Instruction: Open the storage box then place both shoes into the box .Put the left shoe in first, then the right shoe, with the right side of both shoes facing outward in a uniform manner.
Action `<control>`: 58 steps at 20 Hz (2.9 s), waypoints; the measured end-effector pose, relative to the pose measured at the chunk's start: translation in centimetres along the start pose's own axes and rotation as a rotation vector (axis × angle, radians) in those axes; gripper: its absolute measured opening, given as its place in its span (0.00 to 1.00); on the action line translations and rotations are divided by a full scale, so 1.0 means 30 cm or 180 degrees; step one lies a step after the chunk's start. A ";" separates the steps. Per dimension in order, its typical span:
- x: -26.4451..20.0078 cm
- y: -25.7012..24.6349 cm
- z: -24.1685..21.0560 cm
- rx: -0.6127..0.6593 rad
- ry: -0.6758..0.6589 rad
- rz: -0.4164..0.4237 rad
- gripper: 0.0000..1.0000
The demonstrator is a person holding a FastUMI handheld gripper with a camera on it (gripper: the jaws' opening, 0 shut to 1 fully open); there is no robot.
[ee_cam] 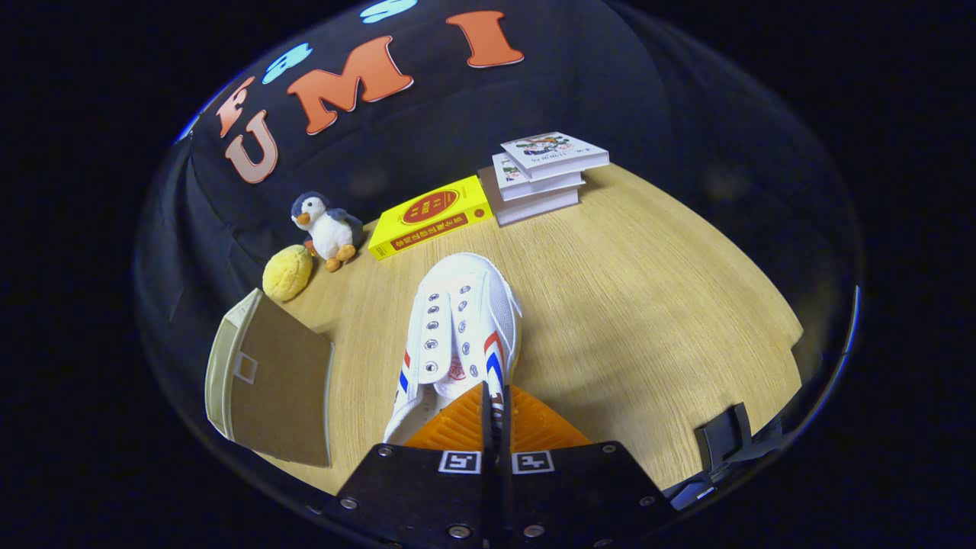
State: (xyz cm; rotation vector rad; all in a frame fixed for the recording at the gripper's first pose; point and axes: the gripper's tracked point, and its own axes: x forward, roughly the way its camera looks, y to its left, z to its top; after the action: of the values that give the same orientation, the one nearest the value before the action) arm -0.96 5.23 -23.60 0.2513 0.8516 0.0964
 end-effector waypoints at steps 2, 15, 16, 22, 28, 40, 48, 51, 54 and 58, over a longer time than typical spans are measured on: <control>-0.066 0.092 0.030 0.0044 -0.0110 -0.0002 0.00; -0.229 0.813 0.029 -0.0025 -0.0198 0.0503 0.00; -0.224 0.855 0.012 -0.0065 -0.0166 0.0530 0.00; -0.151 1.007 -0.111 -0.0271 0.0051 0.0539 0.00; -0.068 1.016 -0.163 -0.0535 0.0061 0.0259 0.01; -0.106 1.054 -0.122 -0.0586 -0.0035 0.0421 0.62; -0.246 1.021 0.089 -0.0688 -0.0440 0.0422 0.99; -0.339 1.000 0.205 -0.0698 -0.0703 0.0411 0.99; -0.441 0.985 0.314 -0.0725 -0.1012 0.0413 0.99; -0.594 0.966 0.423 -0.0730 -0.1420 0.0415 0.99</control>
State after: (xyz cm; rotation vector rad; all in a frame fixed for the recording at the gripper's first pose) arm -2.63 27.65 4.91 0.1050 0.3754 0.2486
